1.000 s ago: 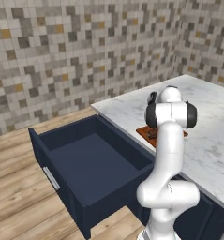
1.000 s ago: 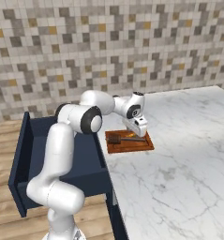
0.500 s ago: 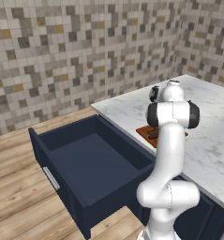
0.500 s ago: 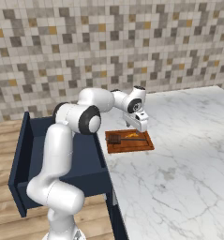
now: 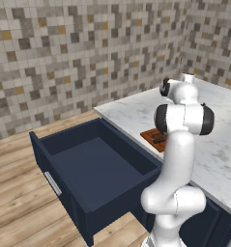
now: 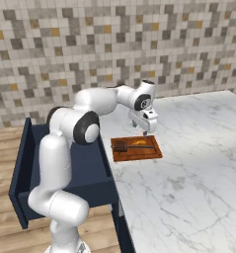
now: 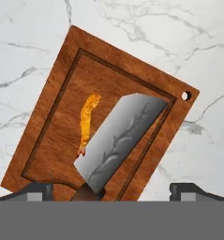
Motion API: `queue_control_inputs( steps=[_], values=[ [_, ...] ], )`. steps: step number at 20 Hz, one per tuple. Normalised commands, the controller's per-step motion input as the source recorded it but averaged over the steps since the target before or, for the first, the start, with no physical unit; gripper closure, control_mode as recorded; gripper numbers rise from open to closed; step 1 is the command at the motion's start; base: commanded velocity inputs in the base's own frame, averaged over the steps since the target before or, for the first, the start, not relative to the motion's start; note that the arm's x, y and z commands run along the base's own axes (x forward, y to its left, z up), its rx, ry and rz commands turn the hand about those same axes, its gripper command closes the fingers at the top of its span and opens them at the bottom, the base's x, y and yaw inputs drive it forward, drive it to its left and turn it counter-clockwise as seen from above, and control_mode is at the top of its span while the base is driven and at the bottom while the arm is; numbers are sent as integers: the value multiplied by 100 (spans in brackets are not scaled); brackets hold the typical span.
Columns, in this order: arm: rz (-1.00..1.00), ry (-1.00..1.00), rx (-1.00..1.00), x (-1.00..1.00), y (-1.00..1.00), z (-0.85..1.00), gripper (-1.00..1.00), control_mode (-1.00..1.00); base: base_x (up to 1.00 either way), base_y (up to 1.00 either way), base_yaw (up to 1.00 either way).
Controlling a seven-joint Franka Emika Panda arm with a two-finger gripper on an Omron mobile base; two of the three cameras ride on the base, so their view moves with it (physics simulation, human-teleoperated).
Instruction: Pick up the knife from the drawer and place it on the cutting board. Then place the meat from the plate to the cutting board.
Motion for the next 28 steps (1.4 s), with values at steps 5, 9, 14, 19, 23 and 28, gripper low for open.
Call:
queue_control_inputs(
  steps=[5, 9, 14, 19, 23, 28],
  values=[
    [0, -2, -1, -63, 0, 65, -100, -100, 0, 0, 0],
    [0, -2, -3, -69, 5, 62, -100, -100, 0, 0, 0],
    [0, -4, -4, -75, 23, 60, -100, -100, 0, 0, 0],
    [0, -4, -6, -76, 37, 58, -100, -100, 0, 0, 0],
    [0, -5, -8, -75, 42, 52, -100, -100, 0, 0, 0],
    [0, -8, -10, -79, 46, 41, -100, -100, 0, 0, 0]
  ],
)
